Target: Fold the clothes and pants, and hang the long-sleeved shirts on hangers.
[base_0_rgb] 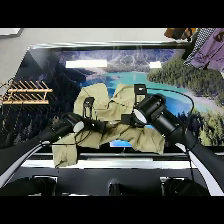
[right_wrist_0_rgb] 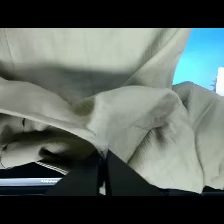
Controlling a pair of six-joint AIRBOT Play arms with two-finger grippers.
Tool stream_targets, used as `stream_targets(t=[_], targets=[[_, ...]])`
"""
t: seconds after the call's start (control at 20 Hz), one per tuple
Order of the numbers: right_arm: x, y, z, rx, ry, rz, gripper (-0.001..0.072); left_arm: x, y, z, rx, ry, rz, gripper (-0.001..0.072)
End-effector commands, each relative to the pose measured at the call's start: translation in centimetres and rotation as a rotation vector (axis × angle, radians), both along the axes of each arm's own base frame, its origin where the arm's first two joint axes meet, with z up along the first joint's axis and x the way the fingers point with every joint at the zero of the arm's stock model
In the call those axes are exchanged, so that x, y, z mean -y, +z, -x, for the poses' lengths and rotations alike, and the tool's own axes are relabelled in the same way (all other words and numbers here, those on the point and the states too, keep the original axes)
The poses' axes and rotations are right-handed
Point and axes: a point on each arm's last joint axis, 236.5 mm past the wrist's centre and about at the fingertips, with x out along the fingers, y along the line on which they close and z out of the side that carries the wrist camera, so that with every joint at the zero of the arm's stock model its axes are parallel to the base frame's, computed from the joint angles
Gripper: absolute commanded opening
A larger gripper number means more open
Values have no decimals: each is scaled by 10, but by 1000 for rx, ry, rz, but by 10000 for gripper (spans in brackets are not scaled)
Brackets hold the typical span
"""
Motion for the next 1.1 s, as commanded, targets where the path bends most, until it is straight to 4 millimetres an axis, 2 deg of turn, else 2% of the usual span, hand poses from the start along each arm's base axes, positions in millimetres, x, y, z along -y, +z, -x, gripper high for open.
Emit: stream_targets(t=[0.0,0.1,0.2,0.25,0.35,0.45,0.55,0.65,0.7,0.8,0.9,1.0,1.05], targets=[[10,7,-4,16,29,51,22,-22,41,-7,-10,-42,-49,18],[15,33,-23,89,8,44,21,-34,87,-20,34,-75,-45,18],[30,68,-46,151,-74,-12,21,-44,130,-22,53,-136,-59,18],[38,89,-57,188,-100,-41,21,-46,152,-22,68,-164,-65,18],[42,135,-71,258,-98,-129,22,-45,192,-21,109,-195,-57,19],[40,179,-71,324,-69,-187,22,-41,230,-18,150,-201,-17,19],[44,218,-62,377,-54,-211,22,-42,269,-14,207,-182,23,19],[49,250,-52,423,-56,-238,22,-45,298,-8,258,-165,57,19],[51,259,-48,434,-58,-246,22,-47,306,-5,269,-143,76,19],[56,253,-36,386,-66,-227,22,-52,304,3,229,-111,79,18],[61,234,-28,310,-65,-180,22,-54,290,7,164,-62,77,18],[64,208,-26,236,-62,-130,21,-56,267,10,91,-10,68,18],[62,188,-24,189,-51,-99,21,-57,248,12,45,9,52,18]])
